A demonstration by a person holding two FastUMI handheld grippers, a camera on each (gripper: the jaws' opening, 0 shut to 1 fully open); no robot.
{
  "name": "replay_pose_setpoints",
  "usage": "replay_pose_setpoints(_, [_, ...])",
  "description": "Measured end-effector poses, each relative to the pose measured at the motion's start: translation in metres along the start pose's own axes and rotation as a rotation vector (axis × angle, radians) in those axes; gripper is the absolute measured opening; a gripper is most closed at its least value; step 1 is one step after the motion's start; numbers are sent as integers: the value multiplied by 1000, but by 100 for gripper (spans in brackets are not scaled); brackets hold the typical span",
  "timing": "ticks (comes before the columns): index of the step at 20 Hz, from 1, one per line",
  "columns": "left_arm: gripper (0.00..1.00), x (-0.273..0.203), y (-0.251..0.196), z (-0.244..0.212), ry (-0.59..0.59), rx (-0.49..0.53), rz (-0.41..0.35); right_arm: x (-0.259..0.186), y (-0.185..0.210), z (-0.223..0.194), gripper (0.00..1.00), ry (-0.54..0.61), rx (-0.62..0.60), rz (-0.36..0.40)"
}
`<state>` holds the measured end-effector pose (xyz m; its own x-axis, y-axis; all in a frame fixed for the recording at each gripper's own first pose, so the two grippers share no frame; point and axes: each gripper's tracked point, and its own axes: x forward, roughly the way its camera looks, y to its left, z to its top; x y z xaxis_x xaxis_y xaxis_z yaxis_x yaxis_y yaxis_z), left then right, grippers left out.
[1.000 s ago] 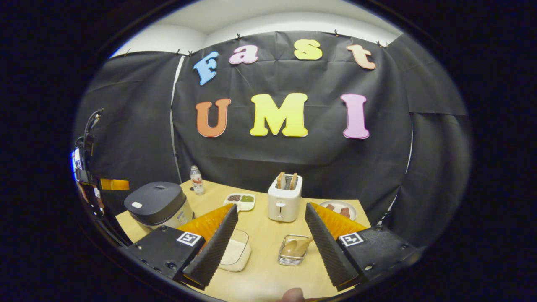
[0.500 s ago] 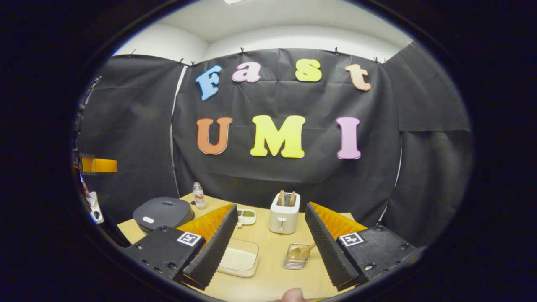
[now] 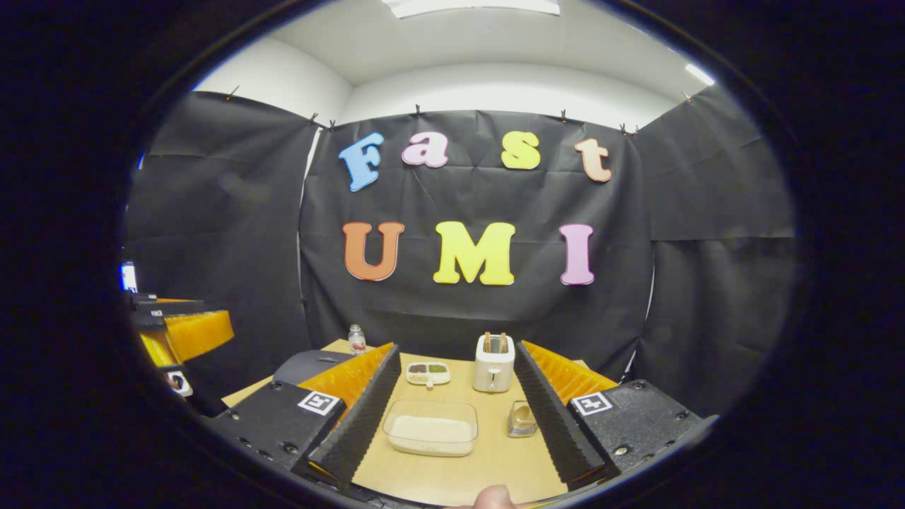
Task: Close the left gripper, press the button to open the rice cooker; take a wooden spoon from the chopstick holder with the right hand, scoop a spoonful of rice and pour it into the rice cooker, then put the wooden spoon back into the chopstick holder.
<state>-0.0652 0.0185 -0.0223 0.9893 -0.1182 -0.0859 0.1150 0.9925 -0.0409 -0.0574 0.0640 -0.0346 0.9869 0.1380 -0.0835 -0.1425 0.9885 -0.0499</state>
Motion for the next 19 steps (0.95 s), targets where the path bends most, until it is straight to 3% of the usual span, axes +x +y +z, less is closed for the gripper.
replay_pose_setpoints(6, [94, -31, 0, -1, -12, -11, -37, -42, 23, 3, 100, -2, 3, -17])
replay_pose_setpoints(19, [94, -46, 9, -2, -19, -21, -43, -64, 31, 7, 100, -14, 0, -27])
